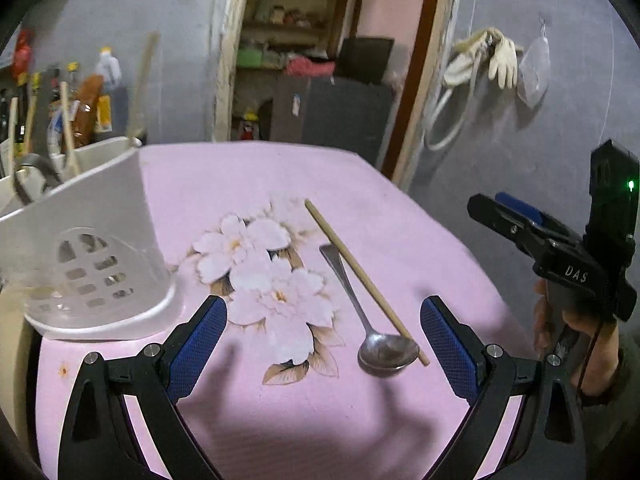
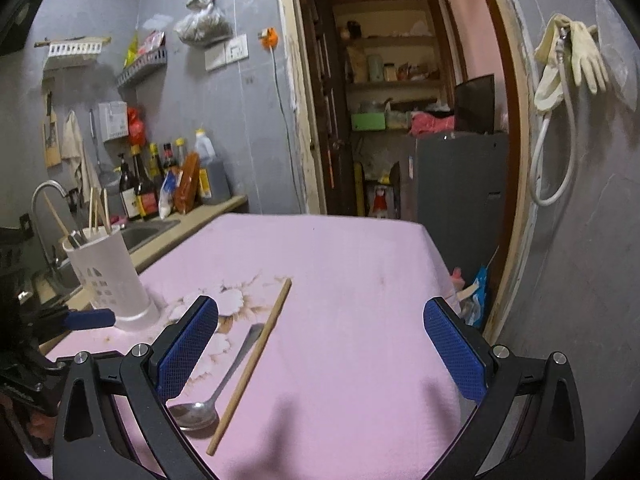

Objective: Organize utensils
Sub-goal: 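Move both open tools back toward the last spoon and chopstick, then grasp the metal spoon with left tool while right tool closes on the wooden chopstick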

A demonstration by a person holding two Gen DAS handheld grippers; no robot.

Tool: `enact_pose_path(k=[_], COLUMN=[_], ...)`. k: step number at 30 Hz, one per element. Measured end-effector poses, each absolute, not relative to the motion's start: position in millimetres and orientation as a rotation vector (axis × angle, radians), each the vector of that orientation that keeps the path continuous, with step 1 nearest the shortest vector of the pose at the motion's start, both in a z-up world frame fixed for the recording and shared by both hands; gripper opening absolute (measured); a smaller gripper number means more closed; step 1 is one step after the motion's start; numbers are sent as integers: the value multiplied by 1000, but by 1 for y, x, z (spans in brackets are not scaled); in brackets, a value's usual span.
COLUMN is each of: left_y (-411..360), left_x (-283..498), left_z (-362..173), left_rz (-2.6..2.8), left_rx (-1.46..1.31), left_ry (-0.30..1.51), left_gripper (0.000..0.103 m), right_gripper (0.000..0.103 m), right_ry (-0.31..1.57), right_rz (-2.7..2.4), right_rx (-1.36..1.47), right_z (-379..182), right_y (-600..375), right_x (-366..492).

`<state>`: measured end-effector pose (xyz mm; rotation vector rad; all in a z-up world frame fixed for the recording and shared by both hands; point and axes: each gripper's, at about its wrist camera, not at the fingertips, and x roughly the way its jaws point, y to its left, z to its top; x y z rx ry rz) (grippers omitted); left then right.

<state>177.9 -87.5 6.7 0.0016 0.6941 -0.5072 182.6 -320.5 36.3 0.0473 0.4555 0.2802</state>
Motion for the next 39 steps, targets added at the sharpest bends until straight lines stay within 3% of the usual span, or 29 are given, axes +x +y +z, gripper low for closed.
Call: enact_pose_path(k=[2, 7, 9, 11, 14, 19, 26, 39], left_y=[-90, -99, -101, -101, -98, -89, -82, -118], left_x=[181, 196, 202, 208, 214, 220, 221, 232], left_z=[4, -3, -6, -10, -14, -20, -21, -23], left_rz=[-522, -542, -544, -545, -551, -544, -550, -636], left_rx=[21, 58, 68, 64, 37, -11, -30, 74], left_ry=[717, 773, 791, 824, 862, 892, 908, 941], left_gripper=[94, 88, 82, 69, 60, 51, 47, 34], right_gripper=[99, 74, 70, 65, 61, 45, 43, 15], right_ry=[497, 609, 655, 703, 750, 824, 871, 880], right_rz=[305, 370, 393, 425, 462, 499, 480, 456], right_rx=[40, 23, 24, 25, 18, -21, -132, -193], right_z=[31, 13, 7, 2, -4, -16, -23, -23], right_y=[-319, -312, -307, -302, -294, -277, -258, -267], right_x=[190, 211, 218, 226, 234, 244, 246, 250])
